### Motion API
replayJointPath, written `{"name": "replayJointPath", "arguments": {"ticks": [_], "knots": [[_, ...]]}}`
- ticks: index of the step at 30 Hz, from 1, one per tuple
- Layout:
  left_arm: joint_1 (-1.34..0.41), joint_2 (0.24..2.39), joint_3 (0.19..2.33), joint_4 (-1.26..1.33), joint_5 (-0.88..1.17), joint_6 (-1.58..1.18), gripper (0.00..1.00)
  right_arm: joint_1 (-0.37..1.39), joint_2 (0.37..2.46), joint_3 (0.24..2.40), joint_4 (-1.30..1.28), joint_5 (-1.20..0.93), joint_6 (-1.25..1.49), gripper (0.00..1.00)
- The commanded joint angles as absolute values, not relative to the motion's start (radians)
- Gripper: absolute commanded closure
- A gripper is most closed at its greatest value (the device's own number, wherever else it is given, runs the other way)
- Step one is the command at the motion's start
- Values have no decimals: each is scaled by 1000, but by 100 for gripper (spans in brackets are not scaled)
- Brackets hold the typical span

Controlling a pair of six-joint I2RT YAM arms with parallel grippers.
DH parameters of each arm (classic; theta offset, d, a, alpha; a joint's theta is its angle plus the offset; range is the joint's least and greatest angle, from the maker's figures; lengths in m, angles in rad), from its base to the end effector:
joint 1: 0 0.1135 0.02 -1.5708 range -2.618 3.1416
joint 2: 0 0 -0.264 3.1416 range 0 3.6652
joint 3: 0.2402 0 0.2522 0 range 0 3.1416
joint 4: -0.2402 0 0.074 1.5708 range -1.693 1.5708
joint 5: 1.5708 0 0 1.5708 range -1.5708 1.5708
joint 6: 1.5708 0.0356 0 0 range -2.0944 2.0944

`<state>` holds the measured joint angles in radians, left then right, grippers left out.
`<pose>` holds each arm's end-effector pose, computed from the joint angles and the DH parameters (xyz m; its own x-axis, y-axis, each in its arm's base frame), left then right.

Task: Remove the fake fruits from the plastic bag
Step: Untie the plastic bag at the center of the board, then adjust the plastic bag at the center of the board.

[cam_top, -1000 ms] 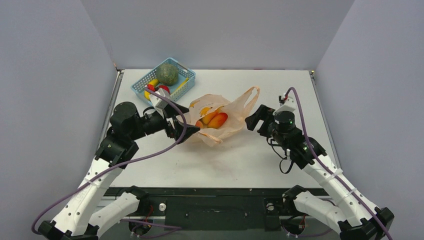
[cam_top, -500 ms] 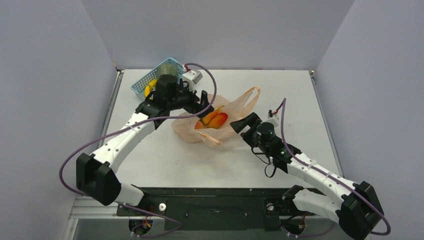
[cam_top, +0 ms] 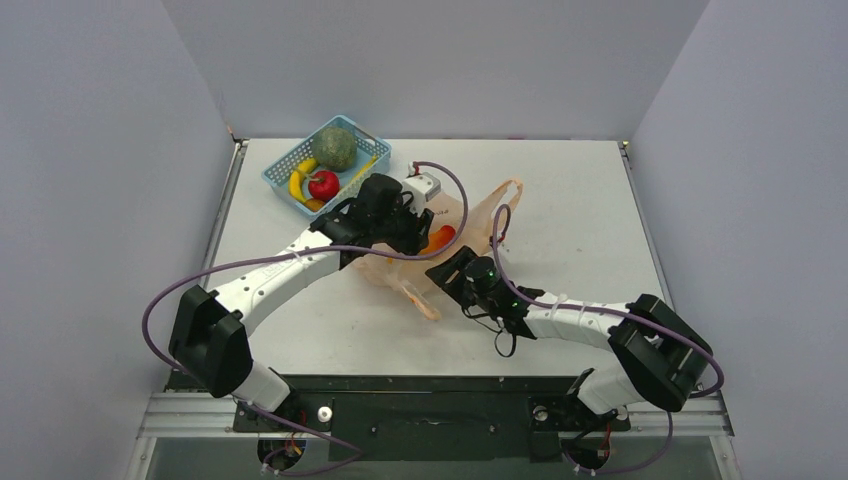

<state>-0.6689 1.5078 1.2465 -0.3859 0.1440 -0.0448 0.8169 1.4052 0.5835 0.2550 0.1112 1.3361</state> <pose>0.2657 -0.2165 0.3058 -0.5040 0.3419 -0.7931 0.6816 0.7214 -0.1222 0.1942 0.2011 0.1766 -0.7278 0.6370 -0.2541 0.2038 0.5547 0.8067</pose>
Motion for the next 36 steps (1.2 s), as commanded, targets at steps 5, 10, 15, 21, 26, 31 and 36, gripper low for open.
{"name": "replayJointPath", "arguments": {"ticks": [5,10,15,21,26,31,36], "knots": [[-674,1466,1277,-389,-117,-60,100,873,1392,615,283,242,1141,100],[-662,1395,1231,-340,-167,-78,100,1029,1280,543,187,446,1004,100],[-644,1337,1183,-302,-126,-62,100,1085,1214,475,144,433,919,100],[-643,1299,1158,-290,-59,-47,100,1082,1209,583,-51,320,759,97],[-656,1340,1304,-501,17,-55,100,1083,1167,657,-119,325,713,69],[-658,1255,1162,-374,9,-36,100,1132,1112,674,-171,534,767,62],[-660,1215,1081,-324,9,-35,100,1190,1041,638,-184,637,785,48]]}}
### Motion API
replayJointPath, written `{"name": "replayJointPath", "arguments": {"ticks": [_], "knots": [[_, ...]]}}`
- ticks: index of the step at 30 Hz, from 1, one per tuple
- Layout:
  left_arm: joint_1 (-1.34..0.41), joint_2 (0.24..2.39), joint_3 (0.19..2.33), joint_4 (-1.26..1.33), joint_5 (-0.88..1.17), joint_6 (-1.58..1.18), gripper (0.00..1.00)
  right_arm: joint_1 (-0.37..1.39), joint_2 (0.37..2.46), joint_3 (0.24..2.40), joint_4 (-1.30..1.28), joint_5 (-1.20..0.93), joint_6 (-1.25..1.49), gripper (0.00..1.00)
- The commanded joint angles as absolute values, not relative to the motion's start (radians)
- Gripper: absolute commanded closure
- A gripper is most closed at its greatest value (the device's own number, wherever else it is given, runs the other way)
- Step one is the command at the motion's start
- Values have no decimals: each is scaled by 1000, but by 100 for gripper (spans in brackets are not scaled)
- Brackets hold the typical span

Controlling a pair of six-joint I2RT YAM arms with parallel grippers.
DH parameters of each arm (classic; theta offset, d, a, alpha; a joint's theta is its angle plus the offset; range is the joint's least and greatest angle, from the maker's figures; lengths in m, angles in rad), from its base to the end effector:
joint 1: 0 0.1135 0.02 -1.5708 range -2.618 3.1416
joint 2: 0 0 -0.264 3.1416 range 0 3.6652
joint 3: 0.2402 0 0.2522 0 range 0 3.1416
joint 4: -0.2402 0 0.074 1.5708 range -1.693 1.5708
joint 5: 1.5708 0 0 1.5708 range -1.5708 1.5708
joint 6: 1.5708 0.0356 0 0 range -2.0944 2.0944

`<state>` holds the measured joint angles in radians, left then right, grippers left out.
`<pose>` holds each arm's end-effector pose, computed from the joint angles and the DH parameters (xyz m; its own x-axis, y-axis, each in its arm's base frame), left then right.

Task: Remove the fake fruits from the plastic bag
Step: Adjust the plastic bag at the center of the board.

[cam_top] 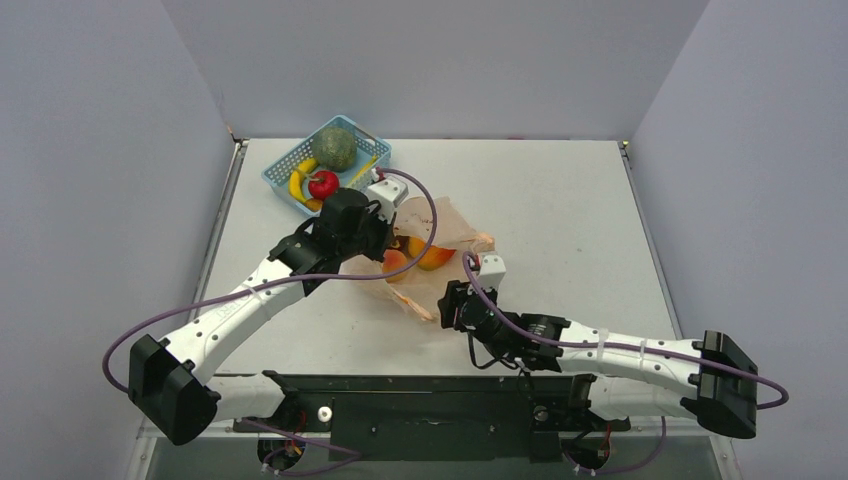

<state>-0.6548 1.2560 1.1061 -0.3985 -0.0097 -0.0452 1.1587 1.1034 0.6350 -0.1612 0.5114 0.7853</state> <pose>0.2246 -0.1720 0.3301 -0.4403 0.2811 -0.8527 0.5831 0.8117 -0.0335 0.1087 0.2052 0.2303 -0.6197 0.1217 -0.7753 -0.2863 0.8848 0.3677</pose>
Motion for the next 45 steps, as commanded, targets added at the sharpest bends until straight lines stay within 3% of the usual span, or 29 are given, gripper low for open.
{"name": "replayJointPath", "arguments": {"ticks": [1,6,11,25,30,34,40,45], "knots": [[-660,1204,1063,-317,-3,-37,100,1195,1022,650,-193,628,766,46],[-670,1193,1035,-297,-50,-45,100,1198,984,716,-172,609,698,45],[-672,1194,1048,-316,-101,-40,100,1194,1027,758,-61,566,659,52],[-668,1151,1029,-276,-90,-68,100,1320,1521,838,300,401,596,57],[-667,1127,1016,-264,-116,-68,100,1353,1626,875,263,334,506,67],[-667,1103,998,-244,-131,-68,100,1372,1591,851,232,337,503,72],[-666,1101,993,-236,-130,-66,100,1370,1362,761,213,487,523,70],[-668,1099,977,-219,-117,-59,100,1296,1297,742,187,582,574,69]]}}
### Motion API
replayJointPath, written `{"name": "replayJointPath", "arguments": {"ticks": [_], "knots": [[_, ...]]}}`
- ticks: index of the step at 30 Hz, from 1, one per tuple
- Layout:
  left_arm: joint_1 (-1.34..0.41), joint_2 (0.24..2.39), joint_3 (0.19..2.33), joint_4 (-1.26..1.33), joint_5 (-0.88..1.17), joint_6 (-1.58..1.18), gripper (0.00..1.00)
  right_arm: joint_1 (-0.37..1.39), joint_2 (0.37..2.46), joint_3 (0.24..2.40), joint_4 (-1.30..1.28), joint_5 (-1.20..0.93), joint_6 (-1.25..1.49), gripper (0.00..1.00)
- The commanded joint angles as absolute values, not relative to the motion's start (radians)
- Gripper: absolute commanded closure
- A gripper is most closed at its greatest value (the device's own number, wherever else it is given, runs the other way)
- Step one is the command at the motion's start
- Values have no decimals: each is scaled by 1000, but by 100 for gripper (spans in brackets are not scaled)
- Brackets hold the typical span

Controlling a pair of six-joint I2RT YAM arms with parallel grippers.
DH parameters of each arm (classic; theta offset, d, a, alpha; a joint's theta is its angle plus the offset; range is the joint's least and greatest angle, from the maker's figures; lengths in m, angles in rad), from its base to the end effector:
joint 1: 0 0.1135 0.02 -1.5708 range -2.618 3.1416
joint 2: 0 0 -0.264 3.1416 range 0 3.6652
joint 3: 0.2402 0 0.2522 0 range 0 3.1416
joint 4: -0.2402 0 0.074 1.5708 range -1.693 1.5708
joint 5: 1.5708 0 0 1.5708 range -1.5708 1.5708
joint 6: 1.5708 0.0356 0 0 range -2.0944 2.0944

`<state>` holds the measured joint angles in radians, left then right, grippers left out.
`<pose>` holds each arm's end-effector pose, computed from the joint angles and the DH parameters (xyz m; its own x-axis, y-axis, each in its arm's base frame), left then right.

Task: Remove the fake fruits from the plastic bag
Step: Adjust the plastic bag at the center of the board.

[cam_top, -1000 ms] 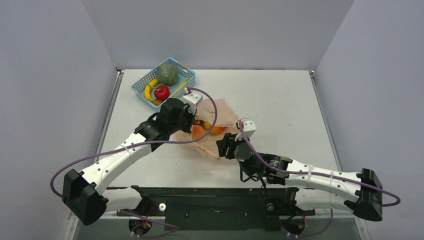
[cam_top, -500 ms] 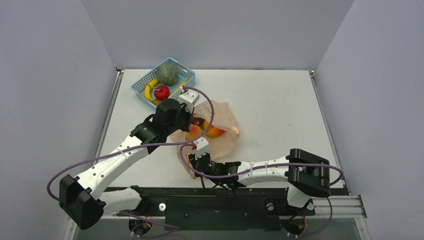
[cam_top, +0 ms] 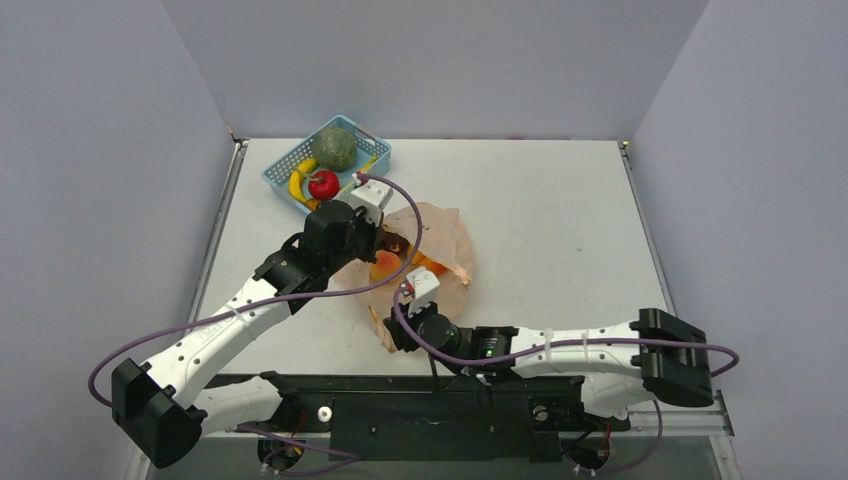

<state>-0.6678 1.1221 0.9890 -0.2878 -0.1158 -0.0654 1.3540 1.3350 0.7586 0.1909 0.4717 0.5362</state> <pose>0.2036 -0.1553 0.3336 -0.3549 0.1972 -0.9139 0.5102 0.8600 -0.0125 0.0791 0.2840 0.2472 -0.4677 -0.0077 -0.8839 -0.6287 0.7058 0.3265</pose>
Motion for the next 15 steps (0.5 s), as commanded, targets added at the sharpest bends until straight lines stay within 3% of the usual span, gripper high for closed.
{"name": "replayJointPath", "arguments": {"ticks": [1,8,15], "knots": [[-668,1100,977,-219,-117,-58,100,1260,1304,744,193,559,582,70],[-670,1117,972,-215,-120,-52,100,1205,1433,796,269,535,554,77],[-670,1129,980,-216,-106,-56,100,1208,1637,772,360,427,592,78]]}}
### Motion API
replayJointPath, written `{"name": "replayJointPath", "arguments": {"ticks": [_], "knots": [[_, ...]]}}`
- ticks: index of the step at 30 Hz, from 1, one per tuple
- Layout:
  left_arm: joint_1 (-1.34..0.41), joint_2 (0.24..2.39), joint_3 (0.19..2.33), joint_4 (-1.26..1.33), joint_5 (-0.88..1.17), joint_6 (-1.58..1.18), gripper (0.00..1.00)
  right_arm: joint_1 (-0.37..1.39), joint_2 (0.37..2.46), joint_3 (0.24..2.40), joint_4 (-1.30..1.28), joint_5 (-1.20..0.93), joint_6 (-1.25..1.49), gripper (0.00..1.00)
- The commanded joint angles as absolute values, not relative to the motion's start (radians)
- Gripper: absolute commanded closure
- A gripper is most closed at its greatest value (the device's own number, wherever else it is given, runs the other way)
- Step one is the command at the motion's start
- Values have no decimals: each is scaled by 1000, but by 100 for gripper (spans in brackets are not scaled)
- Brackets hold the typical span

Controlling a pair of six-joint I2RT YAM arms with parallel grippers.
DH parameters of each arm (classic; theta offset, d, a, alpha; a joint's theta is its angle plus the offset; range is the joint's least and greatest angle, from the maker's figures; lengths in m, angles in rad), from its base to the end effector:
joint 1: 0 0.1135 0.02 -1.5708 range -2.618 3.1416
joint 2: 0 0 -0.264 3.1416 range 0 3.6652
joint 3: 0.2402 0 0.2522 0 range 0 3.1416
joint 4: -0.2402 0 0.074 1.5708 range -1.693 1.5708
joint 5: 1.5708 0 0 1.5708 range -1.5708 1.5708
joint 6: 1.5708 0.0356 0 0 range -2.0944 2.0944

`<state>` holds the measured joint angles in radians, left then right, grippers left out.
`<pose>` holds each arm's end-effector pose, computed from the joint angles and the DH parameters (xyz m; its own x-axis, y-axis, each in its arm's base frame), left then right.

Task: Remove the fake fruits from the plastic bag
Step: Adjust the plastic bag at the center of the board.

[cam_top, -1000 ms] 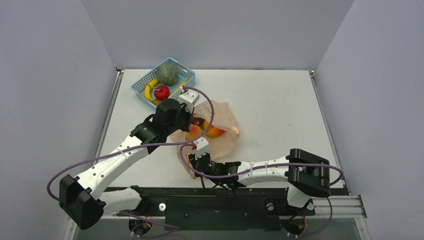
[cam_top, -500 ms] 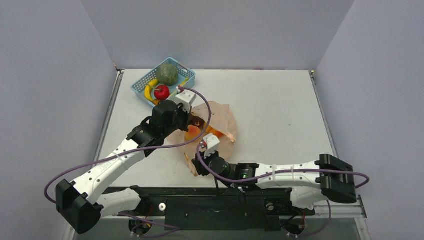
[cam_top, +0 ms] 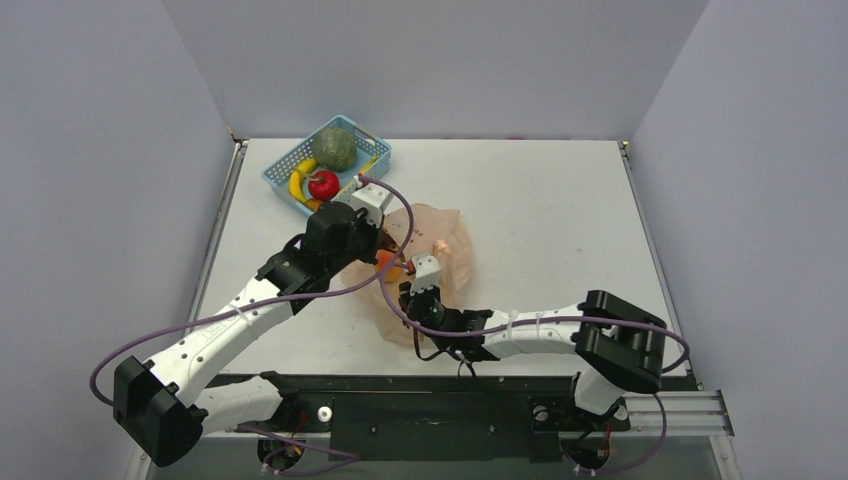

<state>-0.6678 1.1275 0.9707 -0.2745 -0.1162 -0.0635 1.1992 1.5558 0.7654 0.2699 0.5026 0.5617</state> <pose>0.2047 -0.1562 0.3273 -0.3614 0.2047 -0.9097 0.5105 0.8598 -0.0093 0.1330 0.2941 0.1933 -0.5069 -0.0153 -0.8619 -0.4664 0.8457 0.2593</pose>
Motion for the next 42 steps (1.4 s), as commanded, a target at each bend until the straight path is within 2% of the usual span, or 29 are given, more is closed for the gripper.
{"name": "replayJointPath", "arguments": {"ticks": [1,6,13,18,30,36,42], "knots": [[-669,1128,979,-216,-105,-57,100,1211,1653,764,370,401,601,78],[-669,1130,982,-220,-111,-56,100,1210,1607,757,337,363,591,78],[-672,1095,970,-220,-141,-49,100,1187,1426,758,267,452,575,74],[-678,1068,955,-204,-155,-40,100,1186,1376,763,275,564,615,73],[-708,1058,937,-180,-110,-28,100,1135,1544,853,346,650,724,73],[-710,1083,936,-165,-51,-40,100,1097,1622,859,358,663,863,63],[-714,1109,946,-173,-25,-50,100,1022,1697,830,454,565,912,60]]}}
